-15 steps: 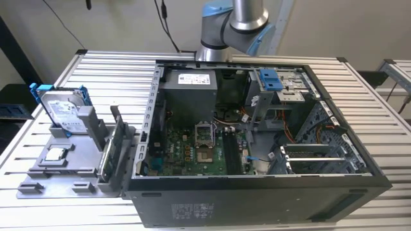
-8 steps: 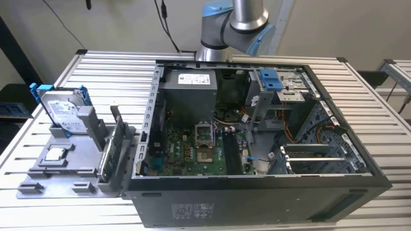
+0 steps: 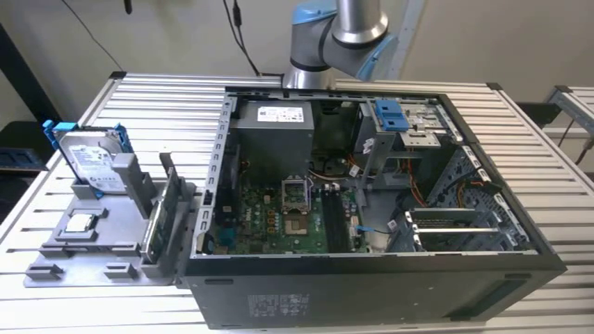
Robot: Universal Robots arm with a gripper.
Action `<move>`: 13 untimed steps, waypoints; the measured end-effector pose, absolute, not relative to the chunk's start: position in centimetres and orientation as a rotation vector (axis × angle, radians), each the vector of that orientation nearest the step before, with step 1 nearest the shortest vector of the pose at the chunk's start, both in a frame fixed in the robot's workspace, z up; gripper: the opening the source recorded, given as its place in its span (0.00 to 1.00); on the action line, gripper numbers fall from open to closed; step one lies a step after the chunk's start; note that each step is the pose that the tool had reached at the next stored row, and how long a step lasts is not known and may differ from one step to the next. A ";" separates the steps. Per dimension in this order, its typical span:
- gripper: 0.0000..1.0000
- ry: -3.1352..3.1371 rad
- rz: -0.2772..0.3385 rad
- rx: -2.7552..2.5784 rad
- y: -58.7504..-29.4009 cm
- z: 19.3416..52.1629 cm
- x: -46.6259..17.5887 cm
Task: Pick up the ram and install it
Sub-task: 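Pick up the ram and move it above insertion slot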
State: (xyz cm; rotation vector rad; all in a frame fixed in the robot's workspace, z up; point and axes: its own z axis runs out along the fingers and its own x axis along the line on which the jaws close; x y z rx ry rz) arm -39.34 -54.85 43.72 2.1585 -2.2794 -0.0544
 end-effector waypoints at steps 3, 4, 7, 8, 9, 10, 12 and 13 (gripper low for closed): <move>0.14 -2.279 -0.054 2.159 -54.9 43.7 -39.1; 0.14 -2.280 -0.054 2.159 -54.9 43.7 -39.0; 0.14 -2.280 -0.054 2.159 -54.9 43.7 -38.6; 0.14 -2.280 -0.054 2.159 -54.9 43.7 -38.4; 0.14 -2.280 -0.054 2.159 -54.9 43.7 -38.3; 0.14 -2.280 -0.054 2.159 -54.9 43.7 -38.1; 0.14 -2.280 -0.054 2.159 -54.9 43.7 -37.8; 0.14 -2.280 -0.054 2.159 -54.9 43.7 -37.6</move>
